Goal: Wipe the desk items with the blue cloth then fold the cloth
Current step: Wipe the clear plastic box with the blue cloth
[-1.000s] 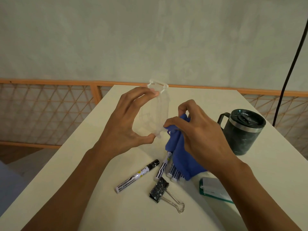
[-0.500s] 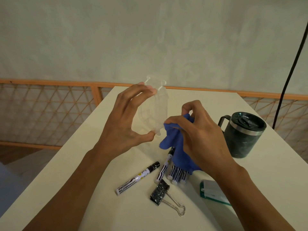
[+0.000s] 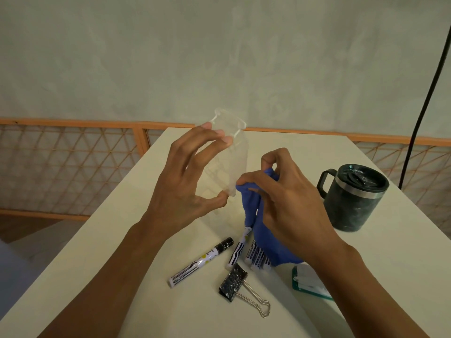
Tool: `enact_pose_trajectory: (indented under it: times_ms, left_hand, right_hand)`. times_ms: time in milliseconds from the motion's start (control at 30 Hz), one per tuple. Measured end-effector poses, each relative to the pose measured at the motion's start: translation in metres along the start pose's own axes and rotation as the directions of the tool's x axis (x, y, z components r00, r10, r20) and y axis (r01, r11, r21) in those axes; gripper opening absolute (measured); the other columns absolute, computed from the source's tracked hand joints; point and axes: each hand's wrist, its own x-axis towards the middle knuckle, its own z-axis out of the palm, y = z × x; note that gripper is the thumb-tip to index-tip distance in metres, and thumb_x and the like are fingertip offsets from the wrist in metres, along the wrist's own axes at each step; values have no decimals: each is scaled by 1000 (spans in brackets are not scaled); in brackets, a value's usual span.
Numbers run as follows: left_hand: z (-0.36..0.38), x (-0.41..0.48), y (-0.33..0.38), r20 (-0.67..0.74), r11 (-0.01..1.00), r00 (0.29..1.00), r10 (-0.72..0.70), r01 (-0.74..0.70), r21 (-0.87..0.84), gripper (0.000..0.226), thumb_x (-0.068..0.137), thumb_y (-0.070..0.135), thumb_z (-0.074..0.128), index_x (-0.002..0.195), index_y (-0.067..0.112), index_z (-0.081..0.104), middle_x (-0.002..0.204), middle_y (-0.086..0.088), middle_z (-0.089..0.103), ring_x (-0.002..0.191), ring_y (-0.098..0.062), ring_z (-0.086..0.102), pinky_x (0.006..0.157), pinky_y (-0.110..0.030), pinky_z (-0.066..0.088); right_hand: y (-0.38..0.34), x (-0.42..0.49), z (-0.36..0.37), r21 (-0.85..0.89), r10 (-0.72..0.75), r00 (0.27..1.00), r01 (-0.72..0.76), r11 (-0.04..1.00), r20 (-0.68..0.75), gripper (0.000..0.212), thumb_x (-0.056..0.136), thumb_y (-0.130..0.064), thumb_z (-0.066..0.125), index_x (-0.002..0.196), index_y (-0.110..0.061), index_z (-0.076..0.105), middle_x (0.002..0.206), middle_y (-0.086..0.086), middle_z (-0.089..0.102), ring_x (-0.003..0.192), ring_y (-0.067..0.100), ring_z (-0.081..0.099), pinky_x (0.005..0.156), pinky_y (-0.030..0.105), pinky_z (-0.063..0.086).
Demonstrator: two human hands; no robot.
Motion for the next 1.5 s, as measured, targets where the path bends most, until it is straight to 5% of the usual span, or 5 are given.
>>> enact_pose_trajectory:
  times_ms: [333, 600, 1033, 1233, 1500]
  left_hand:
    - [0, 2, -3, -47, 998, 998, 29, -26, 50, 83, 79, 17, 94, 148, 12, 47, 153, -10, 44, 151, -39, 43, 124, -50, 36]
    - [0, 1, -4, -54, 999, 998, 13, -10, 42, 86, 77, 19, 95, 148, 10, 47, 152, -11, 44, 150, -37, 43, 125, -48, 36]
    - [-4, -2, 4, 232, 705, 859, -456, 508, -495, 122, 56, 12, 107, 160, 23, 43, 158, 7, 43, 155, -22, 38, 118, -51, 49]
    - [-2, -2, 9, 300, 698, 865, -403, 502, -511, 122, 54, 14, 108, 159, 22, 46, 156, 1, 45, 153, -28, 41, 116, -50, 51]
    - [-5, -6, -5, 349, 556, 807, -476, 584, -591, 114, 62, 17, 105, 159, 24, 45, 160, 2, 48, 153, -24, 43, 114, -53, 52]
  right_hand:
    - [3, 2, -7, -19, 79, 996, -78, 997, 42, 51, 93, -36, 28, 125, -28, 67, 127, 0, 46, 93, 17, 57, 63, 43, 59]
    - [10, 1, 3, -117, 56, 997, -63, 991, -61, 36, 93, -5, 73, 124, -23, 74, 118, 5, 53, 80, 14, 53, 54, 34, 51]
    - [9, 7, -10, 106, 155, 880, -119, 987, -449, 37, 94, -1, 76, 127, -18, 74, 124, 7, 57, 98, 7, 56, 79, 23, 47]
    - [5, 13, 4, 142, 73, 959, -35, 989, -273, 30, 104, -28, 65, 133, -24, 73, 128, 3, 54, 93, 10, 57, 80, 16, 48]
    - [9, 9, -7, 398, 129, 988, -86, 913, -82, 36, 104, -2, 63, 123, -29, 75, 125, -5, 56, 113, 13, 62, 94, 18, 47]
